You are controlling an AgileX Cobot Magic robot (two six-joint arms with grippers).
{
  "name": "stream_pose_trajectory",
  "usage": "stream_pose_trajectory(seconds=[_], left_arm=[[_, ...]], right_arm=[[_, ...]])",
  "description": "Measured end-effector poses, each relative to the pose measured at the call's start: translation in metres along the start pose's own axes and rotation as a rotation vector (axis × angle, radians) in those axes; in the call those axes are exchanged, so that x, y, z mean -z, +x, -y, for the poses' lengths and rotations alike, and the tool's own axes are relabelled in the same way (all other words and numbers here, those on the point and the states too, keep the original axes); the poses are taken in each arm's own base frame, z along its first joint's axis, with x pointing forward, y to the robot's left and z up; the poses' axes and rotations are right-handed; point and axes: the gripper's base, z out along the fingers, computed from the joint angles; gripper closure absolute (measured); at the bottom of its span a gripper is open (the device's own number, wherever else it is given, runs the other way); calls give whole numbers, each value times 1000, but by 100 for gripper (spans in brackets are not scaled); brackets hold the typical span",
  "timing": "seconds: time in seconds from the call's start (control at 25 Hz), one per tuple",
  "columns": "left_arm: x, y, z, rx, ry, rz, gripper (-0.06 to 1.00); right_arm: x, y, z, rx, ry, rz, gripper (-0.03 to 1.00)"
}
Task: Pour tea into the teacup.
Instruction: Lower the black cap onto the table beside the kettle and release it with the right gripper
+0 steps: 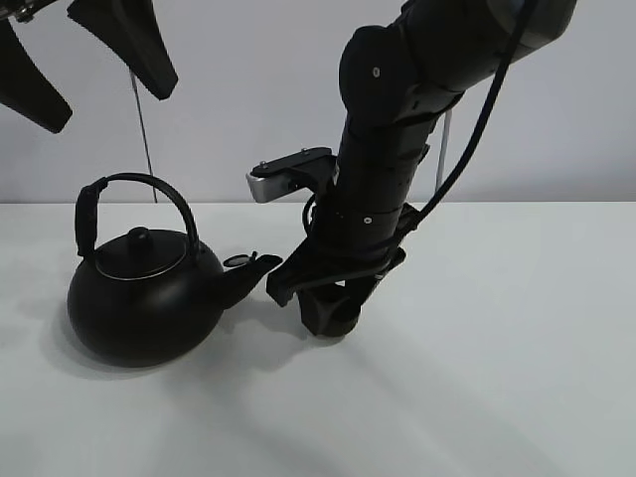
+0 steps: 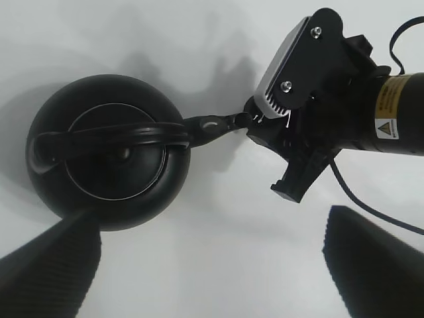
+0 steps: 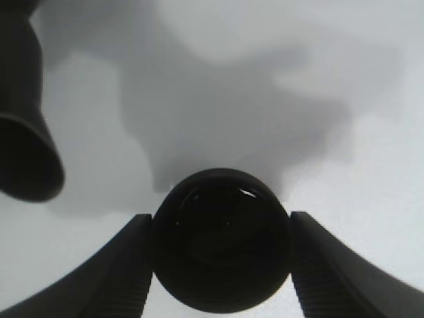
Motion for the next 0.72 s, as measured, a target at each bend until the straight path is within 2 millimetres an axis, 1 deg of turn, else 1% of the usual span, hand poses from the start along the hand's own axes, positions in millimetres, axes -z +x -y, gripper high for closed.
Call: stream_pose_trajectory(seconds=[0.16,0.48,0.56,0.64,0.72], left_arm=[[0,0,0,0,0,0,29],[0,0,0,0,0,0,29],[0,0,0,0,0,0,29],[0,0,0,0,0,0,29],[0,0,0,0,0,0,29]], right_arm=[[-4,1,0,0,-1,-7,57],[-5,0,0,-1,-2,-6,56],[-5,0,0,-1,-2,-6,50],[-5,0,0,-1,-3,-6,39],[-5,0,0,-14,-4,-8,34]])
